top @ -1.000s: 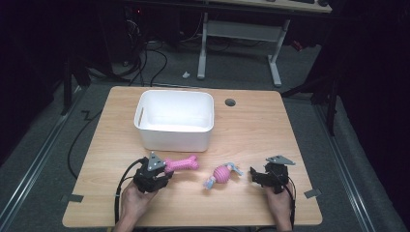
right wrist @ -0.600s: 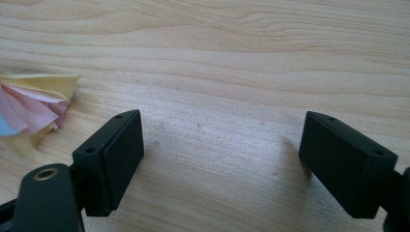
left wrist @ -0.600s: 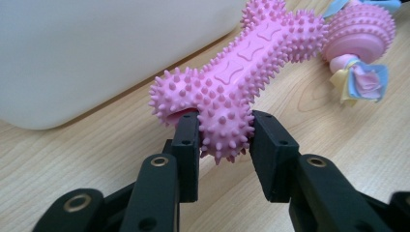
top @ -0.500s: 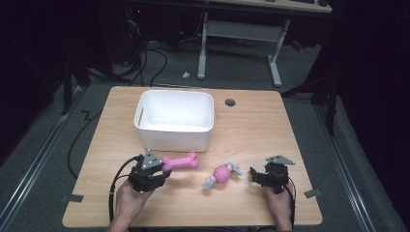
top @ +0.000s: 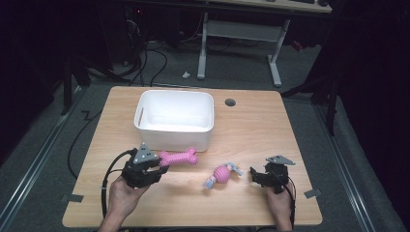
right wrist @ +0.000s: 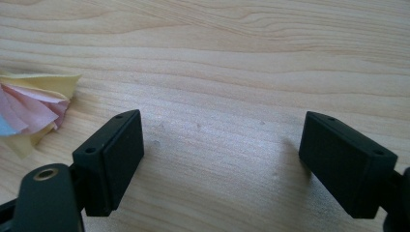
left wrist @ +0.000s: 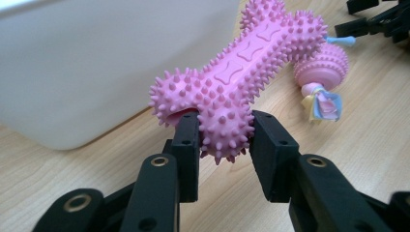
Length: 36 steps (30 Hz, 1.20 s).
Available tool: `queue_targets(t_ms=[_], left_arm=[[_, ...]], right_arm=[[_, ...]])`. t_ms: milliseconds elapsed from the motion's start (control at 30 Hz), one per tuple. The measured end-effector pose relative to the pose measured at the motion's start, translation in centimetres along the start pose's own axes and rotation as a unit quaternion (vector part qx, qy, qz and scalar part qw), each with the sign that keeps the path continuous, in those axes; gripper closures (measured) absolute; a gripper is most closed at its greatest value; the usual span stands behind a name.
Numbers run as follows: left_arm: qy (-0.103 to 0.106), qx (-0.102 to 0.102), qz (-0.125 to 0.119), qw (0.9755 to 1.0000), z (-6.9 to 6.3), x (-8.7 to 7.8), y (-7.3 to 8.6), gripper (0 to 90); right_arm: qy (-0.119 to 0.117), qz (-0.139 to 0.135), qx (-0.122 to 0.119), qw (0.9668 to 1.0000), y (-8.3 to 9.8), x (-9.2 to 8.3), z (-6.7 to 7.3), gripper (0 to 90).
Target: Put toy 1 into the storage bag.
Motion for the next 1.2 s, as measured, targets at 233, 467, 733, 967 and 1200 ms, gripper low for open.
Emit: queue_targets(t_ms=[233,467,733,967,1200], left_arm=[[0.008,0.000,-0.010,0.9999,0.4,-1.1,-1.1,65.4],[-0.009,0.027,-0.009,0.9996,0.4,-1.9,-2.9,65.5],[0.001,0.027,-0.019,0.9995,1.3,-2.3,-4.7,65.5],[-0.007,0.032,-0.017,0.9993,2.4,-2.0,-6.2,65.4],[-0.003,0.031,-0.026,0.9992,3.3,-2.0,-7.9,65.4]], right_arm=[[-0.001,-0.001,-0.002,1.0000,0.0,0.0,0.0,16.2],[-0.002,-0.001,-0.003,1.0000,0.0,0.0,0.0,16.1],[-0.003,-0.001,-0.004,1.0000,0.0,0.0,0.0,16.1],[-0.003,-0.001,-0.004,1.0000,0.0,0.0,0.1,16.2],[-0.003,-0.001,-0.004,1.0000,0.0,0.0,0.1,16.1]])
Point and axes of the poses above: each handheld gripper's, and its own axes: x roughly forward along the jaws, y roughly out of its underside, z roughly to its left, the point moved 1 cm from there along x, roughly forward along the jaws
